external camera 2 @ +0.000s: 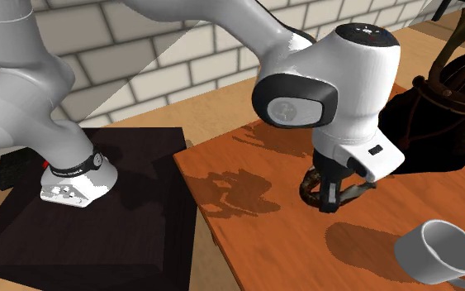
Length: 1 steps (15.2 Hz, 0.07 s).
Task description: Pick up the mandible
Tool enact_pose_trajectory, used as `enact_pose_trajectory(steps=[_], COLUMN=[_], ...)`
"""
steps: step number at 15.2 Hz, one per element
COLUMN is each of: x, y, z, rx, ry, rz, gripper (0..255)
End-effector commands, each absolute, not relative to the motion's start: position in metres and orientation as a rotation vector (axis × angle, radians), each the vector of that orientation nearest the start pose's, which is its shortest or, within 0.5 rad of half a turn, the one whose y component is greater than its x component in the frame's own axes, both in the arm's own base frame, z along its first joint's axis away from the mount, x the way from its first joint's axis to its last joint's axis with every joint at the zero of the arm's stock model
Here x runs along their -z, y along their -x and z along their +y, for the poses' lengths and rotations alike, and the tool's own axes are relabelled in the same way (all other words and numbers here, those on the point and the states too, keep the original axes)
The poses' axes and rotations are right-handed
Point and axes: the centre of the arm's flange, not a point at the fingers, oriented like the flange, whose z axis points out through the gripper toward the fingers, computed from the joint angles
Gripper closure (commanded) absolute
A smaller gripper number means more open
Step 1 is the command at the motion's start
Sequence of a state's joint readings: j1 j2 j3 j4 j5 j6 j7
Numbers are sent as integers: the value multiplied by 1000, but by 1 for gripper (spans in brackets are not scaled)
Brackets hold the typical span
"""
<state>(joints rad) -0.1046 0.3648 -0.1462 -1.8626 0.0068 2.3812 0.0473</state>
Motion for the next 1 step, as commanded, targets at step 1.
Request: enact_pose_trajectory(steps=[1], x=[-343], y=[-629], z=[-153], rx=[244], ry=[3161], rz=[460], gripper=[255])
